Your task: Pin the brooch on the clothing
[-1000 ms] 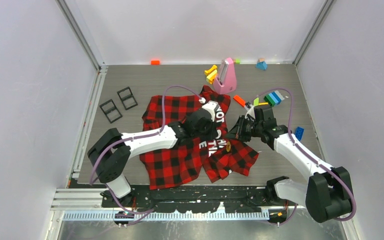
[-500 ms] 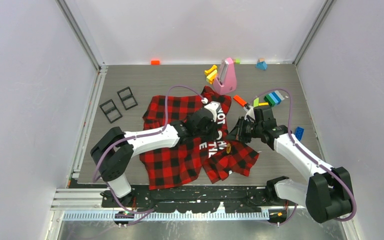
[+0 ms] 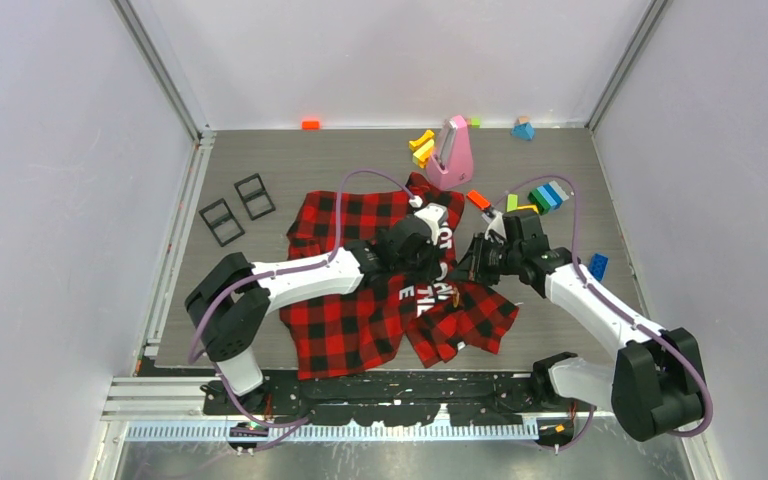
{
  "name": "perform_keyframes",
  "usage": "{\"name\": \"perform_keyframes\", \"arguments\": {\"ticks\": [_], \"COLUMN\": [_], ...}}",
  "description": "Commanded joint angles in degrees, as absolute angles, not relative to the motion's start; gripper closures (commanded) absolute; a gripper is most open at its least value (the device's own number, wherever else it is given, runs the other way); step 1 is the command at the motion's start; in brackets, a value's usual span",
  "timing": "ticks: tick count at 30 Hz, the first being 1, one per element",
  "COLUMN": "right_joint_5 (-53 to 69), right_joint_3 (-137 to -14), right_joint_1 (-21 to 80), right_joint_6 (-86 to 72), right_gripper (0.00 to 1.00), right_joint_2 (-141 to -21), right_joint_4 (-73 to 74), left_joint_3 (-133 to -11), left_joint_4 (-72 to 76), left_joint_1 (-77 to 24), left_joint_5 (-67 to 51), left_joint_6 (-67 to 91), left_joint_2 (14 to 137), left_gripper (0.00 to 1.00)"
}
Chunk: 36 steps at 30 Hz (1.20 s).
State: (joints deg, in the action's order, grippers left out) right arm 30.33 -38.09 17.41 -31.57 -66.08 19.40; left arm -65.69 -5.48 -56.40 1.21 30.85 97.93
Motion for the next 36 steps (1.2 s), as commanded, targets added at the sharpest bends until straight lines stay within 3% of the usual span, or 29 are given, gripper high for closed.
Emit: {"name": "perform_keyframes", "arguments": {"ticks": [1,15,17,21,23,28,36], "right_joint_5": [31.55,31.51,31.39,29.01,26.79,24.88,28.07], "right_joint_3": [-39.93,-38.64,-38.81,-40.38,-41.84,-46.68,-43.28], "right_joint_1": [18.2,19.16,19.16,19.16,19.12,18.92,18.9], "right_joint_6": [-30.89,-31.21,-31.16,-30.26,-29.44,-25.94,-27.35], "right_gripper": [0.99,0.98,0.91,0.55,0.46,0.42,0.46], "right_joint_2": [-67.31,-67.8,-66.98,-63.07,-61.63,-61.9,-61.27], "right_joint_4": [18.41,17.02,17.61,21.3,23.31,26.54,22.47], "left_joint_3": [-66.8,-61.58,-60.65,-57.86,-56.88,-55.5,-55.18], "left_joint_4": [-3.05,7.19,8.07,11.57,12.88,15.2,17.02], "left_joint_1": [-56.78,-54.7,-53.81,-51.28,-50.36,-47.91,-47.55], "left_joint_5": [-1.78,-8.06,-8.71,-11.5,-13.79,-18.06,-19.52], "left_joint_6": [30.73,40.24,41.18,43.65,43.48,43.07,43.97], "left_joint_2": [97.44,94.65,94.37,93.66,93.16,92.37,92.4], "left_gripper": [1.0,1.0,1.0,1.0,1.0,1.0,1.0]}}
